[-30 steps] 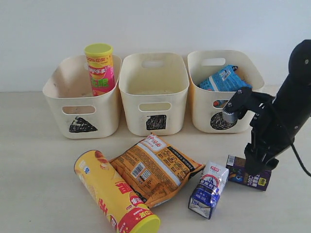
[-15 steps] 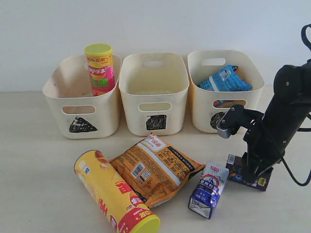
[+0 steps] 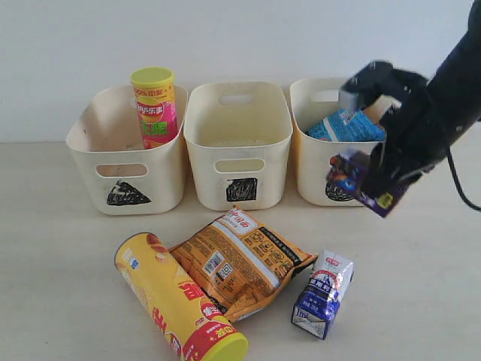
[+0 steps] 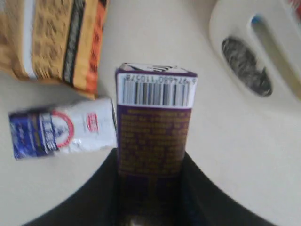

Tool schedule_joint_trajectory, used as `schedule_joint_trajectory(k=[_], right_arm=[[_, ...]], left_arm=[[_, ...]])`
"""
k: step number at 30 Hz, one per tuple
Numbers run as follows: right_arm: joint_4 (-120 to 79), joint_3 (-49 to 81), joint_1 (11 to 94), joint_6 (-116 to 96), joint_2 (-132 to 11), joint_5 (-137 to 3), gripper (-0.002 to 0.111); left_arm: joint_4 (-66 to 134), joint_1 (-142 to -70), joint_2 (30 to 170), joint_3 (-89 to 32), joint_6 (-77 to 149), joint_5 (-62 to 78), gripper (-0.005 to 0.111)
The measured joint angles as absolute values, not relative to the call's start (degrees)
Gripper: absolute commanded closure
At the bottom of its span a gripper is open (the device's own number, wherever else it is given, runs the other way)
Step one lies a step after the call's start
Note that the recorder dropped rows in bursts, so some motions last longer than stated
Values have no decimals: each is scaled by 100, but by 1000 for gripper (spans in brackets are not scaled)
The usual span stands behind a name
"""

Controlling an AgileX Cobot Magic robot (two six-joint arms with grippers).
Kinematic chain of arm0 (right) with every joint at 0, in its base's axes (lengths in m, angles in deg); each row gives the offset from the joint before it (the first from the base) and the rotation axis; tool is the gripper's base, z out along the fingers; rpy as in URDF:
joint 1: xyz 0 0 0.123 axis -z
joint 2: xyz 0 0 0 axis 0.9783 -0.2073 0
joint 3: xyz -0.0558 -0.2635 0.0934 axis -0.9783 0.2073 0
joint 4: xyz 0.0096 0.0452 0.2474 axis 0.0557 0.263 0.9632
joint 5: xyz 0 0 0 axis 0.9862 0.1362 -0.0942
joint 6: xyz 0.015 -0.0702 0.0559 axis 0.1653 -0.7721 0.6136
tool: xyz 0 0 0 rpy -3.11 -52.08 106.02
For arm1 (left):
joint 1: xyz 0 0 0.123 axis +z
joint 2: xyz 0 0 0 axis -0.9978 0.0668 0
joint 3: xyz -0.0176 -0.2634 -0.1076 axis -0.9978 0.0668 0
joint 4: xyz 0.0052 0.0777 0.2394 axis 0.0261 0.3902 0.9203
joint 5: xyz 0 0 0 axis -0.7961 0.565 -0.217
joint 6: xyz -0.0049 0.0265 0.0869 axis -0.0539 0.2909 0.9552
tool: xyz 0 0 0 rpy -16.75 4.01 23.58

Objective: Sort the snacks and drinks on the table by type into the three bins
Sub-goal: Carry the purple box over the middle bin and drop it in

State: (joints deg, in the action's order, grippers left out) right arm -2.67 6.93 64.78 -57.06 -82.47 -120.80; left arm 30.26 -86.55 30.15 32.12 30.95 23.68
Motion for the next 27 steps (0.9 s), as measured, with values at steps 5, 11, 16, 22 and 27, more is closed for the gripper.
schedule_joint_trajectory(k=[5,11,16,22,27], right_arm=[[1215,507,6478,-5681,-7873,-11558,108],[1858,492,6060,-5507,-7915,-10506,108],[1760,492,5393,-5356,-8184,-9138,108],[1732,87,5026,-5315,-8773,-8118,108],[1697,-527,5013,-5242,-9383,-7978,108]], left_arm=[[3026,-8655,3015,3212,3095,2368,103],[3026,-8655,3015,3212,3095,2368,103],[3026,-8655,3015,3212,3095,2368,103],[3026,-8655,3015,3212,3095,2368,103],[3026,-8655,3015,3212,3095,2368,103]])
